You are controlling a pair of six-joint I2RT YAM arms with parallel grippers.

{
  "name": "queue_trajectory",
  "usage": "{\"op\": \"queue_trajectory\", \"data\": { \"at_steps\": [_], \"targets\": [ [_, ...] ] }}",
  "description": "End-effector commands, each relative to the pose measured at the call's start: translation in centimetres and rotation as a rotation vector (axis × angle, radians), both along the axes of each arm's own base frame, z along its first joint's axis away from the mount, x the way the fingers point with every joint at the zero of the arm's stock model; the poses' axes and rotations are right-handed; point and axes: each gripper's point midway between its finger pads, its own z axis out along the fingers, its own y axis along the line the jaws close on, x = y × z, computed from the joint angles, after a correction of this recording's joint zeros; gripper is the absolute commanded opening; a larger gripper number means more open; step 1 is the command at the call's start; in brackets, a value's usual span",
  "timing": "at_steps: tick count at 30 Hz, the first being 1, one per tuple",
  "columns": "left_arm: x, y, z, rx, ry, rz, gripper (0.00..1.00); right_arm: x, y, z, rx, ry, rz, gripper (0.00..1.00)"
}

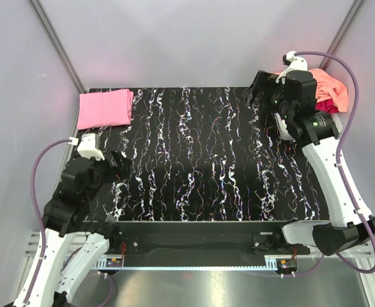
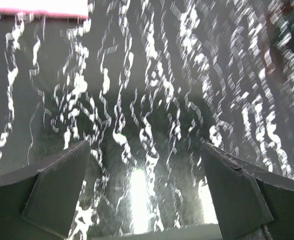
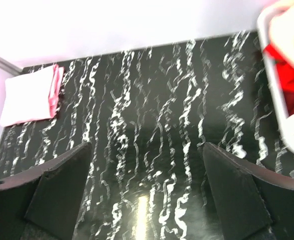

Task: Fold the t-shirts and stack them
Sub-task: Grab the tshirt from the pile

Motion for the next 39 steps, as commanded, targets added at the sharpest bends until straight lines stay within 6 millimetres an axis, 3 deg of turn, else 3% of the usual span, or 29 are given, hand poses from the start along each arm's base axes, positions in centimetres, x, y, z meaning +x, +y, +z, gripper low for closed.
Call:
{"op": "queue_trajectory", "data": {
  "at_steps": [1,3,4,5,6,8,9,10,11,13,14,16,19,20,28,29,32,37,39],
  "targets": [
    [-0.3,0.2,1.1,-0.003,-0.052,-0.004,0.99,-1.2,-2.0,5.1,-0.079,-0.141,-0.035,1.0],
    [-0.1,0.7,0.6,-0.003,-0.068,0.029,0.99,-0.7,-2.6,6.3,-0.121,-0.167,-0.055,1.0],
    [-0.2,0.7,0.9,0.008,-0.078,0.018,0.99,0.1,-4.9,6.1,-0.16,-0.144,-0.19,1.0],
    [-0.1,0.6,1.0,0.005,-0.084,0.019,0.99,0.6,-5.7,7.1,-0.176,-0.147,-0.231,1.0],
    [0.0,0.7,0.8,0.007,-0.088,0.024,0.99,2.8,-6.5,4.7,-0.212,-0.068,-0.248,1.0],
    [0.1,0.9,0.5,0.013,-0.066,0.034,0.99,5.7,-7.0,3.5,-0.165,-0.017,-0.253,1.0],
    [0.1,0.9,0.3,0.017,-0.058,0.037,0.99,6.6,-8.0,2.7,-0.126,0.027,-0.279,1.0],
    [0.1,0.9,0.3,0.017,-0.057,0.037,0.99,7.6,-10.3,2.1,-0.118,0.055,-0.335,1.0],
    [0.1,0.9,0.3,0.016,-0.062,0.035,0.99,9.9,-11.6,1.5,-0.122,0.075,-0.375,1.0],
    [0.0,0.9,0.5,0.014,-0.073,0.03,0.99,10.9,-14.8,0.0,-0.147,0.145,-0.459,1.0],
    [-0.1,0.9,0.5,0.011,-0.079,0.028,0.99,12.6,-17.1,-0.6,-0.147,0.159,-0.507,1.0],
    [-0.1,0.8,0.5,0.012,-0.081,0.026,0.99,13.5,-20.1,-2.0,-0.113,0.202,-0.55,1.0],
    [0.0,0.9,0.5,0.011,-0.084,0.025,0.99,16.0,-22.0,-4.0,-0.02,0.22,-0.542,1.0],
    [0.1,1.1,0.5,0.01,-0.085,0.034,0.99,17.0,-23.6,-5.0,0.013,0.223,-0.561,1.0],
    [0.5,1.4,0.4,0.005,-0.078,0.046,0.99,20.4,-27.3,-10.1,0.015,0.255,-0.598,1.0],
    [0.6,1.4,0.3,0.006,-0.074,0.047,0.99,20.7,-27.6,-11.7,0.009,0.286,-0.606,1.0],
    [0.6,1.4,0.1,0.009,-0.067,0.048,0.99,21.4,-28.1,-13.9,0.02,0.316,-0.601,0.98],
    [0.7,1.4,0.0,0.009,-0.062,0.05,0.99,22.2,-27.8,-14.9,0.047,0.321,-0.554,0.74],
    [0.7,1.5,0.0,0.01,-0.059,0.052,0.99,22.3,-27.4,-14.7,0.06,0.317,-0.527,0.46]
  ]
}}
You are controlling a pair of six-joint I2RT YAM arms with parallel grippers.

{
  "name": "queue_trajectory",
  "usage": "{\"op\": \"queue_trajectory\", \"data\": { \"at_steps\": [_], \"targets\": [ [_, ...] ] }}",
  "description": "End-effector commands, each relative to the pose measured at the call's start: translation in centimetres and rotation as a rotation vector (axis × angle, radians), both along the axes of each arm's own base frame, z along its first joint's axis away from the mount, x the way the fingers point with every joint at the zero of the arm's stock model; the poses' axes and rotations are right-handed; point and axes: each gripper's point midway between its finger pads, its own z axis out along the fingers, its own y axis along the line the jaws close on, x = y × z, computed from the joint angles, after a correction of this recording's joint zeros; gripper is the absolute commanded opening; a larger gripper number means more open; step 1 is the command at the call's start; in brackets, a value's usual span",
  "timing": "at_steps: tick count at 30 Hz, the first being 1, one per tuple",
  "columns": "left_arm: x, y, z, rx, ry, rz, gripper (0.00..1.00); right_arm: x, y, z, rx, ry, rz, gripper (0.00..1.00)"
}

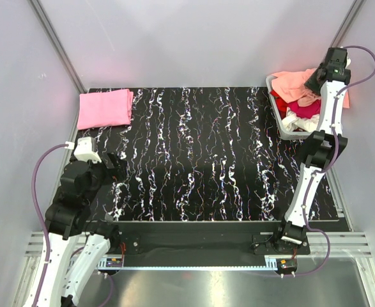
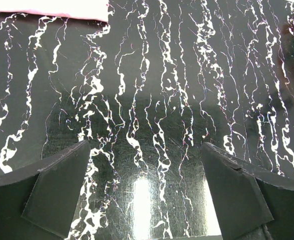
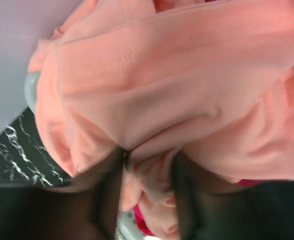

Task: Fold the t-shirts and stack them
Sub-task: Grab the tshirt from the pile, then move the tshirt to the center of the board

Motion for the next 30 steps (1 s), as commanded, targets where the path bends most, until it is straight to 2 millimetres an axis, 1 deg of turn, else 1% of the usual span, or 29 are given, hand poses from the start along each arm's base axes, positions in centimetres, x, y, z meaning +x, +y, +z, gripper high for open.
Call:
{"op": "queue_trajectory", "data": {
  "at_steps": [1,2,3,4,6,7,8,9,10,11,12,13,14,15,16,17,18,19,20,21,22,23,24,25,26,27,28,29,30],
  "targets": [
    [0.7,-0.3,0.8,-0.001,-0.037,-0.016,0.99,0.9,1.1,2.8,0.031,-0.092,0.056,0.34],
    [0.7,-0.3,0.8,-0.002,-0.038,-0.016,0.99,1.0,1.6,3.1,0.043,-0.106,0.085,0.12],
    [0.7,-0.3,0.8,-0.001,-0.038,-0.015,0.99,1.0,2.1,3.4,0.059,-0.113,0.104,0.04],
    [0.6,-0.2,0.9,-0.001,-0.041,-0.013,0.99,0.7,2.5,4.5,0.065,-0.13,0.116,0.0],
    [0.6,-0.2,1.0,-0.002,-0.045,-0.013,0.99,0.4,3.5,6.1,0.067,-0.159,0.141,0.0],
    [0.6,-0.2,1.0,-0.003,-0.047,-0.013,0.99,-0.1,4.3,8.2,0.059,-0.194,0.159,0.0],
    [0.6,-0.2,1.0,-0.002,-0.046,-0.013,0.99,-0.2,5.7,9.6,0.051,-0.218,0.19,0.0],
    [0.6,-0.2,1.0,-0.002,-0.048,-0.01,0.99,-0.4,7.6,11.1,0.07,-0.248,0.24,0.0],
    [0.5,-0.1,1.1,-0.003,-0.051,-0.008,0.99,-1.3,9.4,14.3,0.07,-0.312,0.289,0.0],
    [0.5,-0.1,1.0,-0.003,-0.051,-0.008,0.99,-1.9,11.4,16.2,0.073,-0.348,0.337,0.0],
    [0.5,-0.1,1.1,-0.004,-0.055,-0.007,0.99,-2.6,16.0,18.1,0.093,-0.386,0.436,0.0],
    [0.5,0.0,1.1,-0.003,-0.054,-0.002,0.99,-4.3,18.5,22.1,0.088,-0.474,0.501,0.0],
    [0.5,0.0,1.1,-0.003,-0.056,0.001,0.99,-5.6,21.2,24.0,0.109,-0.52,0.567,0.0],
    [0.4,0.1,1.1,-0.003,-0.054,0.006,0.99,-7.0,24.4,25.9,0.148,-0.563,0.647,0.0],
    [0.5,0.1,1.1,-0.003,-0.054,0.008,0.99,-9.5,27.2,28.8,0.176,-0.628,0.721,0.0],
    [0.5,0.2,1.1,-0.002,-0.053,0.009,0.99,-10.8,28.6,31.1,0.219,-0.688,0.761,0.0],
    [0.5,0.2,1.0,-0.002,-0.051,0.009,0.99,-12.3,29.8,32.5,0.263,-0.719,0.815,0.0],
    [0.5,0.2,1.1,0.0,-0.052,0.01,0.99,-13.9,30.0,34.2,0.286,-0.755,0.826,0.0],
    [0.5,0.2,1.0,-0.001,-0.05,0.009,0.99,-14.4,30.0,34.8,0.292,-0.77,0.824,0.0],
    [0.5,0.2,1.0,-0.001,-0.048,0.009,0.99,-14.2,29.3,34.4,0.272,-0.757,0.779,0.02],
    [0.5,0.2,1.0,-0.001,-0.05,0.009,0.99,-14.9,28.5,34.2,0.232,-0.745,0.748,0.03],
    [0.5,0.2,1.0,-0.001,-0.05,0.009,0.99,-14.7,27.6,33.2,0.208,-0.715,0.7,0.04],
    [0.5,0.2,1.0,-0.001,-0.049,0.011,0.99,-14.0,25.5,31.9,0.171,-0.677,0.588,0.06],
    [0.5,0.2,1.1,0.0,-0.052,0.013,0.99,-13.8,23.6,28.3,0.165,-0.575,0.508,0.17],
    [0.5,0.2,1.0,-0.001,-0.049,0.014,0.99,-13.4,21.9,26.0,0.159,-0.513,0.414,0.85],
    [0.5,0.3,1.0,0.0,-0.049,0.017,0.99,-13.3,21.6,23.4,0.177,-0.444,0.401,0.99],
    [0.4,0.3,1.1,0.0,-0.053,0.018,0.99,-13.3,21.8,17.4,0.211,-0.274,0.397,1.0],
    [0.4,0.4,1.1,0.001,-0.052,0.02,0.99,-13.7,21.5,14.4,0.218,-0.177,0.375,1.0],
    [0.4,0.4,1.1,0.002,-0.052,0.021,0.99,-14.4,21.5,10.1,0.236,-0.043,0.364,1.0]
  ]
}}
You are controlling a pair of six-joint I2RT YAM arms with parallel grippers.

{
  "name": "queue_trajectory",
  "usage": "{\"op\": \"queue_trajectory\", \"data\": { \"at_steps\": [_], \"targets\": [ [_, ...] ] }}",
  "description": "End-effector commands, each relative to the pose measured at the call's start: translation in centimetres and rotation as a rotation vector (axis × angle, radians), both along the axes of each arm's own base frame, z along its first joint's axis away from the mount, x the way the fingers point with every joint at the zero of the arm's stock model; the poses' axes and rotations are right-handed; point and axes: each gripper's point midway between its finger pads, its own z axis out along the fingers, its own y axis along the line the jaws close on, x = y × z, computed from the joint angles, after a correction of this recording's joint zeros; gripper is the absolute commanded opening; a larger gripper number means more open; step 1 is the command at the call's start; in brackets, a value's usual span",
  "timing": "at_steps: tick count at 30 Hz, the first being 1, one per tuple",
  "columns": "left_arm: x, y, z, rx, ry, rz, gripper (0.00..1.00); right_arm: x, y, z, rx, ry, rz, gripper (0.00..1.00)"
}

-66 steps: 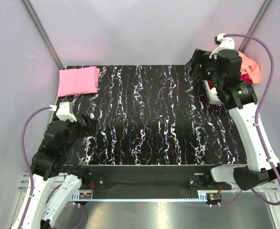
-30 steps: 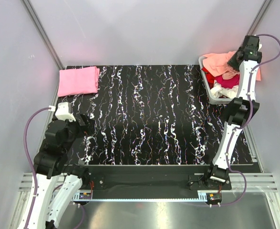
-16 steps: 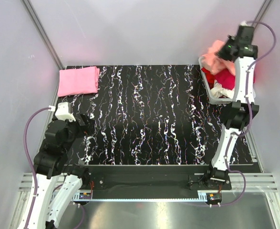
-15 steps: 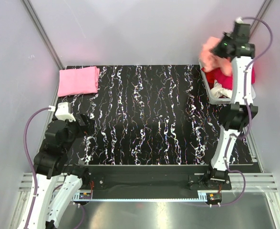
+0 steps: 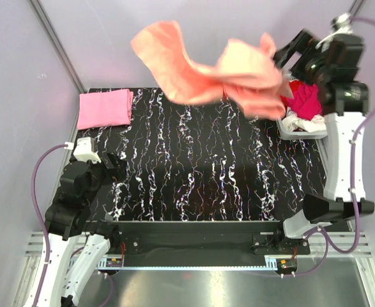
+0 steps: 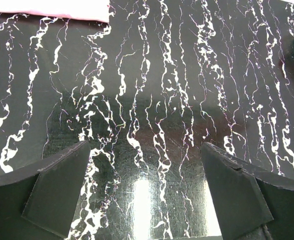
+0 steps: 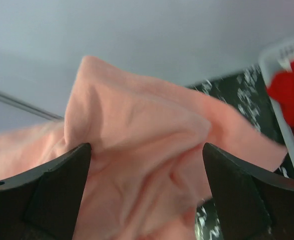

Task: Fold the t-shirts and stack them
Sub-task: Move the tshirt to the center of the board, then flatten the tshirt out

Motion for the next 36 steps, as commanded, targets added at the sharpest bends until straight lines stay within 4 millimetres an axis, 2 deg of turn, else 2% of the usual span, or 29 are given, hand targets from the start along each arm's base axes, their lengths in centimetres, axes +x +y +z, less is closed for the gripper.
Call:
{"op": "queue_trajectory", "data": {
  "at_steps": [1,2,3,4,5,6,7,9,11,15,17,18,20,21,22,24,25,27,28,29,30,31,32,33,35,36],
  "targets": [
    [0.4,0.3,1.0,0.0,-0.049,0.014,0.99,1.1,-1.1,-20.6,-0.054,0.628,-0.061,1.0],
    [0.5,0.3,0.9,0.0,-0.046,0.014,0.99,0.5,-0.9,-22.4,-0.062,0.668,-0.041,1.0],
    [0.5,0.2,0.9,0.0,-0.041,0.011,0.99,-1.1,-0.9,-26.2,-0.064,0.76,-0.034,1.0],
    [0.5,0.2,1.0,0.001,-0.044,0.011,0.99,-1.7,-0.8,-25.6,-0.057,0.715,-0.037,1.0],
    [0.6,0.2,0.9,0.001,-0.041,0.009,0.99,-2.5,-0.5,-26.0,-0.047,0.715,-0.021,1.0],
    [0.6,0.1,0.8,0.0,-0.037,0.008,0.99,-3.9,-0.5,-27.9,-0.043,0.757,-0.022,1.0],
    [0.6,0.1,0.9,-0.002,-0.036,0.006,0.99,-4.6,-0.4,-26.8,-0.038,0.717,-0.021,1.0],
    [0.7,-0.3,0.8,-0.012,-0.025,-0.009,0.99,-6.1,-0.4,-27.4,-0.039,0.728,-0.019,1.0],
    [0.9,-0.9,0.6,-0.024,-0.01,-0.036,0.97,-7.4,-0.6,-26.7,-0.064,0.707,-0.013,1.0],
    [1.5,-2.9,-1.1,-0.029,0.098,-0.098,0.97,-9.7,-1.9,-27.4,-0.137,0.728,-0.043,1.0],
    [1.3,-4.3,-1.9,-0.018,0.141,-0.153,0.97,-10.4,-1.7,-27.0,-0.122,0.701,-0.042,1.0],
    [1.6,-4.8,-2.7,-0.011,0.18,-0.157,0.96,-11.0,-1.5,-27.6,-0.109,0.71,-0.037,1.0],
    [1.2,-7.0,-3.2,-0.016,0.197,-0.229,0.94,-11.4,-0.5,-28.4,-0.077,0.721,-0.017,1.0],
    [1.3,-8.0,-4.0,-0.035,0.227,-0.235,0.93,-12.0,0.0,-30.0,-0.074,0.759,-0.005,1.0],
    [0.9,-10.3,-3.9,-0.052,0.215,-0.303,0.93,-12.2,0.4,-30.7,-0.069,0.771,0.003,1.0],
    [0.9,-13.0,-4.7,-0.078,0.246,-0.319,0.92,-13.3,1.6,-32.6,-0.075,0.825,0.035,1.0],
    [0.0,-16.0,-4.2,-0.093,0.232,-0.403,0.92,-13.4,1.8,-33.0,-0.069,0.827,0.037,1.0],
    [-0.2,-19.9,-4.7,-0.093,0.267,-0.451,0.92,-14.1,2.4,-33.9,-0.07,0.845,0.055,1.0],
    [-1.5,-22.9,-4.2,-0.098,0.256,-0.536,0.92,-14.2,2.5,-33.8,-0.066,0.831,0.053,1.0],
    [-1.9,-24.7,-4.2,-0.078,0.26,-0.573,0.92,-14.3,2.4,-33.8,-0.073,0.829,0.047,1.0],
    [-1.5,-27.1,-4.5,-0.035,0.272,-0.584,0.92,-14.5,2.3,-33.7,-0.08,0.822,0.041,1.0],
    [-2.5,-28.8,-5.1,0.014,0.289,-0.622,0.92,-14.8,2.1,-33.6,-0.093,0.824,0.038,1.0],
    [-2.5,-29.9,-5.4,0.052,0.299,-0.627,0.92,-14.8,1.5,-33.5,-0.112,0.818,0.012,1.0],
    [-2.2,-31.9,-6.3,0.112,0.324,-0.627,0.92,-15.1,1.1,-33.1,-0.125,0.807,0.005,1.0],
    [-1.9,-33.6,-7.1,0.157,0.347,-0.628,0.91,-15.3,0.6,-32.7,-0.146,0.793,-0.019,1.0],
    [-1.4,-35.0,-8.2,0.19,0.371,-0.624,0.91,-15.6,0.4,-32.2,-0.151,0.78,-0.023,1.0]
  ]
}}
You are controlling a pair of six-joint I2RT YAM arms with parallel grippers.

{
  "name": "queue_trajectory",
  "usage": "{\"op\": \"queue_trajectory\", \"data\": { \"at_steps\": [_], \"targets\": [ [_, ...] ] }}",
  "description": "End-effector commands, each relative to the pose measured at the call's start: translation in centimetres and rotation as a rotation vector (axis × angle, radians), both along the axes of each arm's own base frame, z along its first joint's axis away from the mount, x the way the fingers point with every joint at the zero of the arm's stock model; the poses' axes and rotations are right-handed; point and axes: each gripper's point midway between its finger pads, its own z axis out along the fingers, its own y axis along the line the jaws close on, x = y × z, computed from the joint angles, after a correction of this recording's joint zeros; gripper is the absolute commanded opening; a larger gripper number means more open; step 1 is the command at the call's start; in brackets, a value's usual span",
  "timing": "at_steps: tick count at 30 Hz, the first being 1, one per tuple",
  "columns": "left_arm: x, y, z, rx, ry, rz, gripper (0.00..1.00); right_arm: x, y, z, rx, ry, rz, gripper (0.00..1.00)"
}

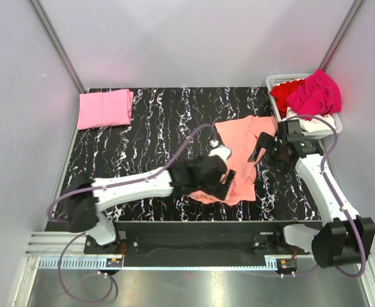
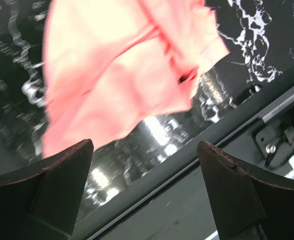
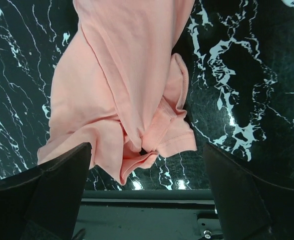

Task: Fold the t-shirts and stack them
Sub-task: Flatten the tshirt out

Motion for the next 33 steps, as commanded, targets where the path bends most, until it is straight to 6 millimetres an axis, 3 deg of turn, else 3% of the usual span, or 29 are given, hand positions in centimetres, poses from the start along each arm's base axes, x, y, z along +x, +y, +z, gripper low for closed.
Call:
{"op": "queue_trajectory", "data": {
  "at_steps": [1,6,11,21,24,25,29,33],
  "targets": [
    [2.3,-3.0,0.5,0.031,-0.052,0.056,0.9,0.0,-1.1,2.3,-0.051,-0.087,-0.028,1.0],
    [3.0,-5.9,-2.8,0.116,-0.025,0.031,0.82,-1.1,-1.3,2.4,-0.058,-0.101,-0.027,1.0],
    [2.9,-7.1,-6.3,0.198,0.001,0.012,0.74,-1.5,-1.3,2.2,-0.054,-0.101,-0.018,1.0],
    [3.3,-6.4,-8.2,0.27,-0.009,0.046,0.6,-1.3,-1.0,2.0,-0.042,-0.102,-0.002,1.0],
    [3.3,-6.2,-8.5,0.279,-0.011,0.049,0.47,-1.3,-0.9,1.9,-0.04,-0.1,0.0,1.0],
    [3.3,-6.1,-8.7,0.285,-0.01,0.045,0.34,-1.3,-0.9,1.9,-0.041,-0.1,0.001,1.0],
    [3.1,-5.9,-8.8,0.285,0.001,0.048,0.0,-1.3,-1.0,1.8,-0.042,-0.1,-0.002,1.0],
    [3.3,-5.1,-6.4,0.257,-0.018,0.068,0.0,-1.2,-1.0,1.7,-0.045,-0.104,-0.002,1.0]
  ]
}}
